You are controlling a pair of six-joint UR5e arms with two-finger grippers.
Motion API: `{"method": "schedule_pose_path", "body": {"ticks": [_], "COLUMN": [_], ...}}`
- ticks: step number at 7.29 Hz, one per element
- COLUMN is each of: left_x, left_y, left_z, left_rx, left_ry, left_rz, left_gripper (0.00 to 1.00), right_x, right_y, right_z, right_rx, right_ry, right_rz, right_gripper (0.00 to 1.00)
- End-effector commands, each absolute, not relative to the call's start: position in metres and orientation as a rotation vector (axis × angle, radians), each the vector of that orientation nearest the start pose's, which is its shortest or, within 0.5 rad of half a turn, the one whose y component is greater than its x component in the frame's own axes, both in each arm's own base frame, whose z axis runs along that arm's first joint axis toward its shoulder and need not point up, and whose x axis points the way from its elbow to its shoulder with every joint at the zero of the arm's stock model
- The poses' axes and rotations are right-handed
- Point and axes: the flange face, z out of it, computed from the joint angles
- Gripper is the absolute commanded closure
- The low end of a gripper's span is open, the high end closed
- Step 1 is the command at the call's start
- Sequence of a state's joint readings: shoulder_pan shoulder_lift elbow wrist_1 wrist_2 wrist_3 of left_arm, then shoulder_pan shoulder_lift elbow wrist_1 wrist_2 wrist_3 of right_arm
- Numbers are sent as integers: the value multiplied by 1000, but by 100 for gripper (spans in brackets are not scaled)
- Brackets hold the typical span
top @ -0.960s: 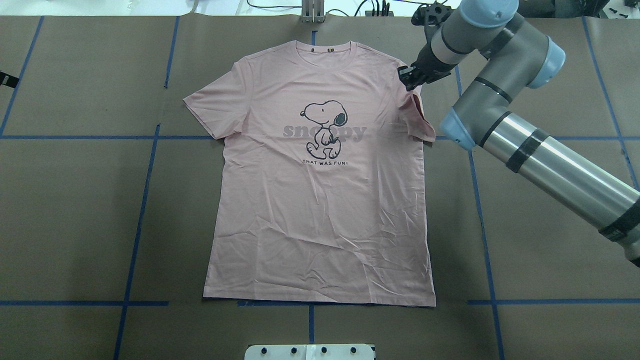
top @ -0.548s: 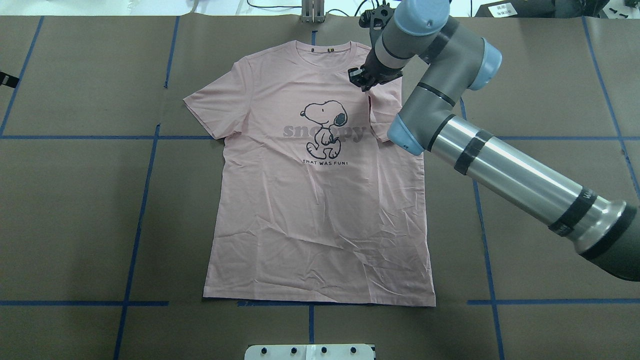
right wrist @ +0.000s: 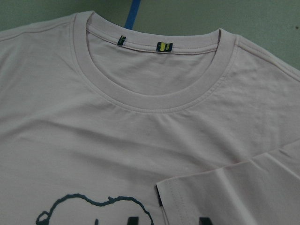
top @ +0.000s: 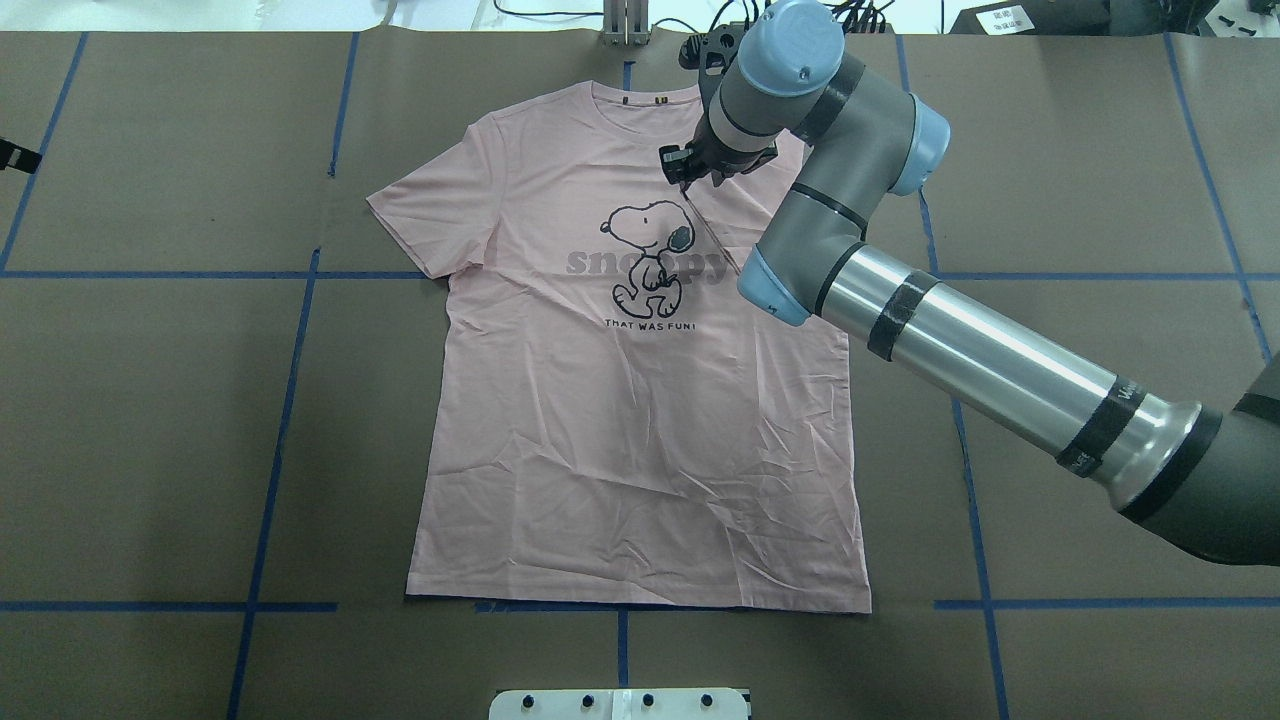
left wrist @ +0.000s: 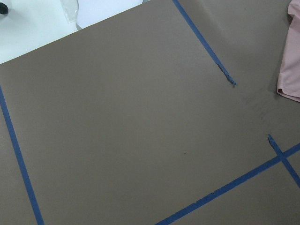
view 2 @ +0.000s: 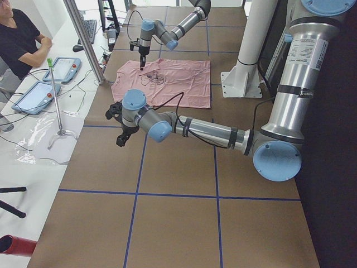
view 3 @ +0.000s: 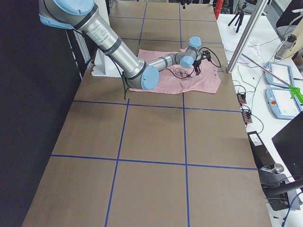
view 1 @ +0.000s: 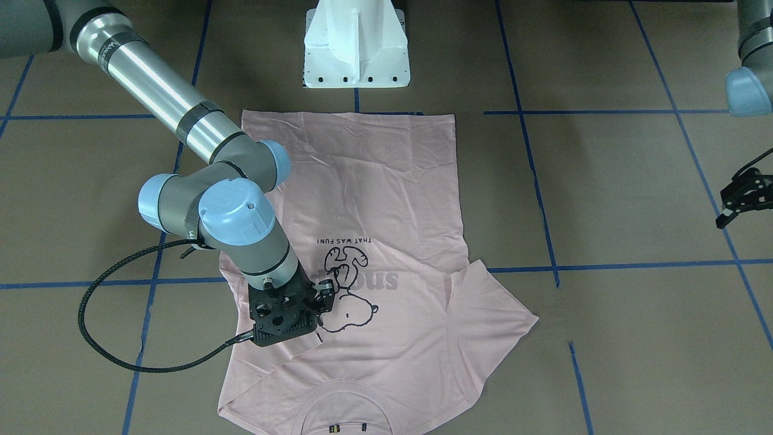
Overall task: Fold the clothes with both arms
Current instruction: 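Fold the sleeve onto the body with the right gripper while the left arm moves in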
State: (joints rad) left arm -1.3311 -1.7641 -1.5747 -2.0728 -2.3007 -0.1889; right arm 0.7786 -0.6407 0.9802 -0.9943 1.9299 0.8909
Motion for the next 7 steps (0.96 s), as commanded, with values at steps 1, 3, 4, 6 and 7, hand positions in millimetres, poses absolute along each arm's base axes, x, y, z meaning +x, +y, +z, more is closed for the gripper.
{"method": "schedule_pose_path", "body": {"ticks": [1, 3, 4, 6, 7], "left_x": [108, 225, 289, 365, 388], "left_y": [-600, -607, -607, -614, -623], "left_z": [459, 398, 377, 370, 380], "left_rx": [465, 393, 350, 354, 399], "left_ry": [897, 960, 959, 901, 832], "left_rz": [171, 28, -72, -176, -206], "left_gripper": [0, 0, 0, 1, 1], "right_x": [-526, -499, -468, -404, -391], "right_y": [-655, -628, -607, -593, -599], "right_z": [251, 231, 221, 253, 255], "right_rx": [333, 174, 121, 95, 98], "right_ry": [-930, -866, -820, -819, -830], "right_rz": [-14, 52, 77, 96, 70], "right_gripper": [0, 0, 0, 0, 0]}}
